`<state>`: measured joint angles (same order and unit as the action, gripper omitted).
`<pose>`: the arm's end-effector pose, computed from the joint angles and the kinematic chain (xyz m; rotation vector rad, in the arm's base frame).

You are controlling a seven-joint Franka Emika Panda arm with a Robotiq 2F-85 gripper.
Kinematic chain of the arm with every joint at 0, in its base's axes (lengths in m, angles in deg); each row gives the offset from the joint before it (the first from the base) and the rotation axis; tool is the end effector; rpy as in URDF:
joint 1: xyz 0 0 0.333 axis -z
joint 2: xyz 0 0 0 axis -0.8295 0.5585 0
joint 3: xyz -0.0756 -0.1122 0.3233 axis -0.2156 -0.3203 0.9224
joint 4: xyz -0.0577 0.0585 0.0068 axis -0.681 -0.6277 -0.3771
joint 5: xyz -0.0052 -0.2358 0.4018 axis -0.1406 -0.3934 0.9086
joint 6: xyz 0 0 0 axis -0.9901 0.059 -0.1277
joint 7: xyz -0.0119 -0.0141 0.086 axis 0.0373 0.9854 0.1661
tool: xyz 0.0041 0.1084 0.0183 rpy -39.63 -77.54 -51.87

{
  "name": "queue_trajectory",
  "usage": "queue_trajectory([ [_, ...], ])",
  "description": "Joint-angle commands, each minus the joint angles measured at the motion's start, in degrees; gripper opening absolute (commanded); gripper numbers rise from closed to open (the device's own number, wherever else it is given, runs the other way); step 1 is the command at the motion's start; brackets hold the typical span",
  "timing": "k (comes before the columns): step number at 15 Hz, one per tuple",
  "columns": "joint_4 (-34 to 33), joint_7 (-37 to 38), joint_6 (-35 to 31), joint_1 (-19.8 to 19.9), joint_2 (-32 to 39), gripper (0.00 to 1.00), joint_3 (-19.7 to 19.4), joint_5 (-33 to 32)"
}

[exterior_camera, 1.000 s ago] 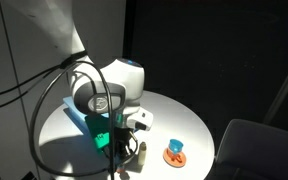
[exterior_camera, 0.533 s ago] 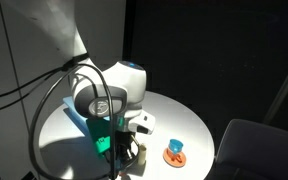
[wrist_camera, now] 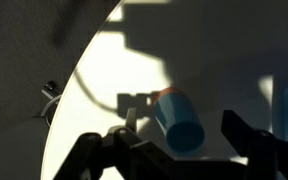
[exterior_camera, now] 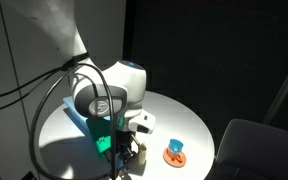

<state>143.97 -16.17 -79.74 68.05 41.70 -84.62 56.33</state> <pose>0.5013 -0.1831 0.1378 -3.0274 0.7188 0.0155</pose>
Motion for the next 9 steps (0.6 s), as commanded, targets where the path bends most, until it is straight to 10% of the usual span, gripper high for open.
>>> queue_trajectory([
  [1, 1.3, -0.6, 0.4, -0.1, -3.3, 1.0, -0.1, -0.6],
  [9, 2.8, 0.8, 3.2, -1.3, -13.6, 1.0, -1.2, -2.3],
])
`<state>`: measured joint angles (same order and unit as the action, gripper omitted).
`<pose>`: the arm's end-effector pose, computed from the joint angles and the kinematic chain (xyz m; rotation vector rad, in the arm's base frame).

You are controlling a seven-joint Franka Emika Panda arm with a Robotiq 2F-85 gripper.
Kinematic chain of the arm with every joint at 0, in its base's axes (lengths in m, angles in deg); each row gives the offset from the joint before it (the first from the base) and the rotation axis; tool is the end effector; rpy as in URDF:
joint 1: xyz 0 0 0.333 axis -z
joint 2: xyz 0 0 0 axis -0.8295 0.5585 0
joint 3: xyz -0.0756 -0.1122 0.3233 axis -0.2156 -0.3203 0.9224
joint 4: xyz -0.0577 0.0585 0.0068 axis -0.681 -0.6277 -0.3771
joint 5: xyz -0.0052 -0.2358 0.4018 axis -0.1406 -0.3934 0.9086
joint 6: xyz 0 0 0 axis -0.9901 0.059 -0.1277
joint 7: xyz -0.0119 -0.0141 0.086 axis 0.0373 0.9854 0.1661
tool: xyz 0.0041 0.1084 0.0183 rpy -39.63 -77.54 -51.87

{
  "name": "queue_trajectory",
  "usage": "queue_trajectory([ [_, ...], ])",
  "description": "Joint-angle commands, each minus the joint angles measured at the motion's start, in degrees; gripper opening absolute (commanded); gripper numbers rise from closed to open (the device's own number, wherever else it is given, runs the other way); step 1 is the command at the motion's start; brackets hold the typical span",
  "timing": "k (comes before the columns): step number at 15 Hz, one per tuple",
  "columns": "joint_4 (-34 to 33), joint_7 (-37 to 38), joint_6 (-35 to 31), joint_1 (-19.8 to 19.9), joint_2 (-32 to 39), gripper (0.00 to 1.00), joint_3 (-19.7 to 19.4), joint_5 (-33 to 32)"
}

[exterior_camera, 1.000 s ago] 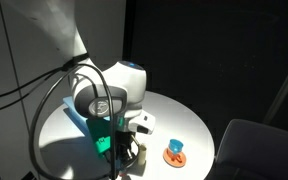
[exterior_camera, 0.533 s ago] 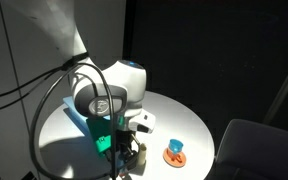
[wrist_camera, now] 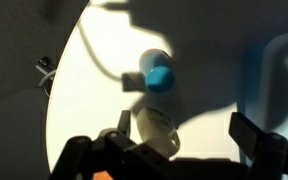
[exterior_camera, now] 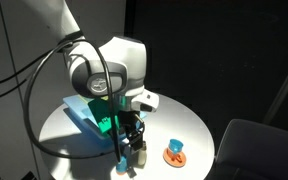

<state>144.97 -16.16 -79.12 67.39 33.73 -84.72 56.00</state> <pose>0.5161 -0.1795 0.2049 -3.0244 0.6919 -0.1562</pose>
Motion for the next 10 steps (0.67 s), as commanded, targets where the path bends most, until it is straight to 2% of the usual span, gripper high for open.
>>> queue_trajectory([
  [1, 1.6, 0.3, 3.8, -0.6, -6.9, 1.0, -1.1, -2.4],
  [4, -0.2, -2.6, 9.6, -0.3, -10.0, 1.0, -1.2, -3.5],
  [10, -5.7, -14.1, 22.4, -0.1, -13.2, 1.0, -2.5, -4.8],
])
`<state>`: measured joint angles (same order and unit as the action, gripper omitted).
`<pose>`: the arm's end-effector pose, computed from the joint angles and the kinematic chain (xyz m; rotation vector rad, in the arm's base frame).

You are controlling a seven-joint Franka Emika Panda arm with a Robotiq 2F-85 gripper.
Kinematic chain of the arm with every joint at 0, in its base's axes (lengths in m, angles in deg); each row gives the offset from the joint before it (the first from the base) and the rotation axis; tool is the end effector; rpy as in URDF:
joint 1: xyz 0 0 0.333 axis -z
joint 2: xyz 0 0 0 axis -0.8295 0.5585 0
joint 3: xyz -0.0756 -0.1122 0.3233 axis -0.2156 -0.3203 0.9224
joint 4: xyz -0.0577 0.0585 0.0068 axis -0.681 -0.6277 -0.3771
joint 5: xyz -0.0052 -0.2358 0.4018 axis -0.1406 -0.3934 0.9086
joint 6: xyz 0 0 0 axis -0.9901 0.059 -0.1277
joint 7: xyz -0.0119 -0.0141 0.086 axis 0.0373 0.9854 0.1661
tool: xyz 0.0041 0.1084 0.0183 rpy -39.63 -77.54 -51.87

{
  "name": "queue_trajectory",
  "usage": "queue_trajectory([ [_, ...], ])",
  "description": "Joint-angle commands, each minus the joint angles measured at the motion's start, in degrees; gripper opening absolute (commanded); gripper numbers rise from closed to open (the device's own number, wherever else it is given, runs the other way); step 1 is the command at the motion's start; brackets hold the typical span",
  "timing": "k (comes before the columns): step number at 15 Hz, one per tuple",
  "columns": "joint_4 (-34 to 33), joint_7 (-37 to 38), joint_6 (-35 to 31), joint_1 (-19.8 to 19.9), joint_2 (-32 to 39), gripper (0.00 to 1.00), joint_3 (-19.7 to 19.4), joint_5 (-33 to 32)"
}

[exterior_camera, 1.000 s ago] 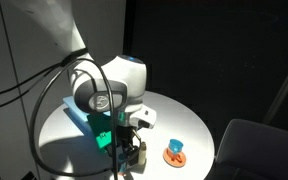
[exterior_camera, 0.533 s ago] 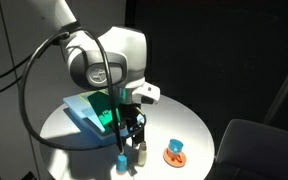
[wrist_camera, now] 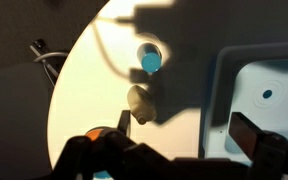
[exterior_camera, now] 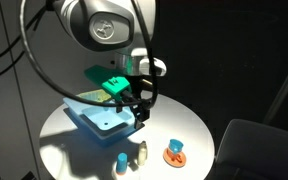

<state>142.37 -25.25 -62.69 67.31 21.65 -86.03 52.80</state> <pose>0.5199 -0.1849 0.3127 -3.0579 0.3841 -0.1184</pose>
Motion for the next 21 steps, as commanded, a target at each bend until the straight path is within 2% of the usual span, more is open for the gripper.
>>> queue_trajectory([
  [1, -4.3, -6.7, 7.9, 0.1, -1.1, 1.0, -1.6, -2.3],
  [6, -9.7, -14.6, 14.8, 0.5, 0.2, 1.0, -3.1, -6.2],
  [10, -12.3, -22.3, 15.5, 0.2, 1.1, 1.0, -3.3, -9.3],
  [14, -14.0, -29.2, 14.2, 0.3, 3.2, 1.0, -3.2, -9.6],
  [15, -14.3, -29.9, 14.5, 0.3, 3.3, 1.0, -3.1, -9.4],
  [16, -11.9, -27.3, 13.7, 0.3, 1.8, 1.0, -3.0, -8.9],
  [21, -12.8, -28.6, 13.7, 0.4, 2.7, 1.0, -2.9, -8.9],
])
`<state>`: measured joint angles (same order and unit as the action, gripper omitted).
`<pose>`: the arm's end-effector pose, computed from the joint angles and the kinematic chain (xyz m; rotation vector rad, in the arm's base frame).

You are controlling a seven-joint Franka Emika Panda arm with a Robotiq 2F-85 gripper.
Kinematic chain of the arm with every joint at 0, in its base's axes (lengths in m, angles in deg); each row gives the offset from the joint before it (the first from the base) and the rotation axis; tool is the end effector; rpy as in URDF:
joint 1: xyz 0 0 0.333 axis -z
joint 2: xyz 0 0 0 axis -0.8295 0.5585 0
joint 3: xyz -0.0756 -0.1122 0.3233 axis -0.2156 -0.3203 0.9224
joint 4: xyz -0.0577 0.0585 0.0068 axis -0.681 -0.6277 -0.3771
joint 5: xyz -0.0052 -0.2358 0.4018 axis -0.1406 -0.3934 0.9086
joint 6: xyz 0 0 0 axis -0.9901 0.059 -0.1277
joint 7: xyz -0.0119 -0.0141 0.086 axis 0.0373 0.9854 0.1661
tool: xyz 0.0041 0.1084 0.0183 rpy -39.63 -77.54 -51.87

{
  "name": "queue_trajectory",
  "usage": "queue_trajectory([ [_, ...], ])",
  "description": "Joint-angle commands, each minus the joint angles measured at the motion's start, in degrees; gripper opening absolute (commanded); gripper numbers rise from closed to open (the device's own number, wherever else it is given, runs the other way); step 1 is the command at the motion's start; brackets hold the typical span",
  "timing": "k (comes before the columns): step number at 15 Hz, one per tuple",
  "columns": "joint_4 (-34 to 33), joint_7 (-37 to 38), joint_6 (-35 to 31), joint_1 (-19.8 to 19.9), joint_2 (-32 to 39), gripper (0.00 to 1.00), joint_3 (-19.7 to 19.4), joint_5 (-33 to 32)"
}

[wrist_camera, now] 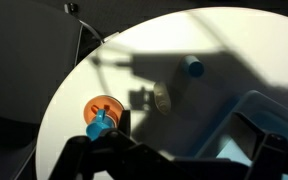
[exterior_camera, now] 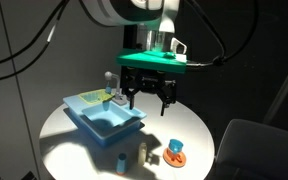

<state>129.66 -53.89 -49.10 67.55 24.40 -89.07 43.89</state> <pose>0.5540 -0.2363 0.3734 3.0683 0.4621 -0.0404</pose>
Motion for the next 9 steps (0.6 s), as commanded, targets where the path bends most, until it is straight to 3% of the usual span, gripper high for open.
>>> queue_trajectory([
  [1, -0.1, 0.0, 0.1, 0.1, 0.0, 1.0, 0.2, 0.0],
  [9, -1.2, -10.9, -2.5, 0.7, 2.9, 1.0, 0.2, 3.2],
])
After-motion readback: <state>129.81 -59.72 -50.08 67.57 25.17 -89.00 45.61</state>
